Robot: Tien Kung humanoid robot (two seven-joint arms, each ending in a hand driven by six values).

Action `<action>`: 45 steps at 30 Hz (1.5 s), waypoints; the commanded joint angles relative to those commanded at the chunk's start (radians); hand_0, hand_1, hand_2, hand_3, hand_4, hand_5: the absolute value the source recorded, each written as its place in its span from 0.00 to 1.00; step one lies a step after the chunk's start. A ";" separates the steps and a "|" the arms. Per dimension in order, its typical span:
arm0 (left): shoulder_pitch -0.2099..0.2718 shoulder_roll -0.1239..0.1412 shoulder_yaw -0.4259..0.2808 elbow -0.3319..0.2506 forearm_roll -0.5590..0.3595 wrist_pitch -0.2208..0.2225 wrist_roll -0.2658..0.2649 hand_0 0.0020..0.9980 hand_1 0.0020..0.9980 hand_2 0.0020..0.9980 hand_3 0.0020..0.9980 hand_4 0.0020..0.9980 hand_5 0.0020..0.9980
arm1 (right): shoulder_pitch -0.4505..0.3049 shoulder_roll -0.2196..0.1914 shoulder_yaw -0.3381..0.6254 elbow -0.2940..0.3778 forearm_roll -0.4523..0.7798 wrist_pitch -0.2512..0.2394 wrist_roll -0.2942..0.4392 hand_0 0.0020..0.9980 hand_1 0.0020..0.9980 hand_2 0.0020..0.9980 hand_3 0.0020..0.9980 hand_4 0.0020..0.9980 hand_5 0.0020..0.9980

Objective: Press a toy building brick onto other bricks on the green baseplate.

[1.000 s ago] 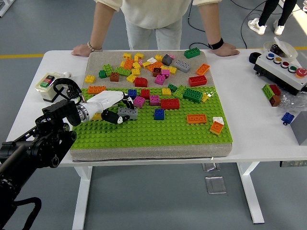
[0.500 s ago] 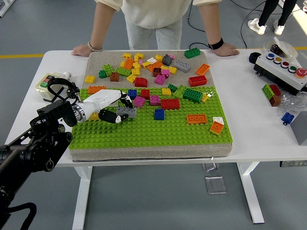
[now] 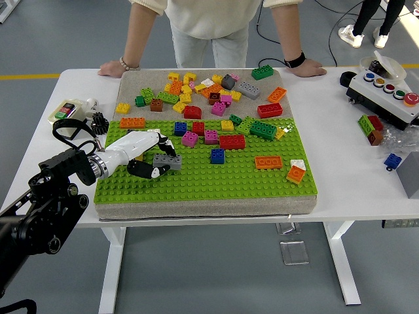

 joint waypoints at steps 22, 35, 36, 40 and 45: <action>0.065 0.010 -0.017 -0.054 0.000 -0.011 0.014 0.75 0.64 0.59 0.54 0.58 0.03 | -0.002 -0.001 0.006 0.000 0.000 0.000 -0.001 0.74 0.66 0.71 0.59 0.91 0.50; 0.071 0.007 -0.023 -0.057 0.000 -0.016 0.019 0.75 0.65 0.59 0.54 0.59 0.03 | -0.002 -0.001 0.007 0.000 0.001 0.001 0.001 0.74 0.66 0.71 0.59 0.91 0.50; 0.072 0.007 -0.024 -0.058 0.000 -0.016 0.019 0.75 0.65 0.59 0.54 0.59 0.03 | -0.003 -0.001 0.007 0.000 0.001 0.001 0.001 0.74 0.66 0.71 0.59 0.91 0.50; 0.074 0.007 -0.026 -0.061 0.000 -0.022 0.020 0.75 0.65 0.59 0.54 0.59 0.03 | -0.003 -0.002 0.007 0.000 0.000 0.002 0.000 0.74 0.66 0.71 0.59 0.91 0.50; 0.075 0.003 -0.027 -0.067 0.000 -0.025 0.023 0.76 0.66 0.59 0.55 0.60 0.04 | -0.001 -0.002 0.007 0.000 0.001 0.000 0.000 0.74 0.66 0.71 0.59 0.91 0.50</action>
